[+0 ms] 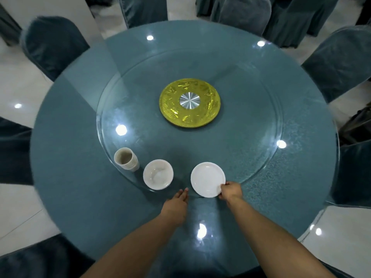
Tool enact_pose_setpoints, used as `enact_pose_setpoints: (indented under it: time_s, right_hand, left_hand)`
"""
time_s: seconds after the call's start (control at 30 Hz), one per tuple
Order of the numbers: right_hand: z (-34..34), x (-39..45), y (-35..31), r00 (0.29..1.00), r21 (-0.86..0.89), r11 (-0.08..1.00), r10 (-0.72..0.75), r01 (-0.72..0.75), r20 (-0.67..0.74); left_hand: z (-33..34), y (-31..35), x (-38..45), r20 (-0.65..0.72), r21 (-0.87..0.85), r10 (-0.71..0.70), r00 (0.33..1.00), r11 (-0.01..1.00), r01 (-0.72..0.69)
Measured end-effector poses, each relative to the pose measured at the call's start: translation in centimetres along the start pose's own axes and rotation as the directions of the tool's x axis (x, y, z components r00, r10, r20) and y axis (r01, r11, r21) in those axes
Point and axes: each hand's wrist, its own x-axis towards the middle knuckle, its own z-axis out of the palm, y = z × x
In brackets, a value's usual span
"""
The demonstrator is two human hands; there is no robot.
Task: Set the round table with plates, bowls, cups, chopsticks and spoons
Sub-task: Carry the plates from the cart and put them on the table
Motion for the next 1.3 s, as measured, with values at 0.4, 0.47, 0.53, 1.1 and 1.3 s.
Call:
enact_pose_setpoints:
  time_s: [0.4,0.47,0.53,1.1,1.3]
  right_hand:
    - [4.4,-1.7,-2.2,0.976,-0.258,0.944,-0.183,0.208,0.116]
    - [5.0,-2.2,-2.3,0.973,-0.336,0.914,-0.198,0.226,0.116]
    - [5.3,-2.7,-2.3,0.971,-0.402,0.884,-0.215,0.24,0.106]
    - [-1.9,-7.6,2.8,0.978,-0.501,0.851,-0.204,0.16,-0.034]
    - [-7.3,-11.3,7.3,0.979,-0.399,0.911,-0.167,0.107,-0.118]
  left_hand:
    - [-0.2,-5.2,-1.6,-0.018,-0.015,0.013,1.0,1.0,-0.014]
    - [0.1,-5.5,-1.7,-0.015,-0.02,-0.001,1.0,1.0,0.001]
    - [0.6,-5.9,-1.9,-0.017,-0.032,-0.016,1.0,0.999,0.015]
    - [2.7,-2.4,-4.1,-0.037,0.172,0.003,0.999,0.985,0.004]
    - [0.3,3.7,-4.7,-0.12,0.246,0.172,0.978,0.959,-0.138]
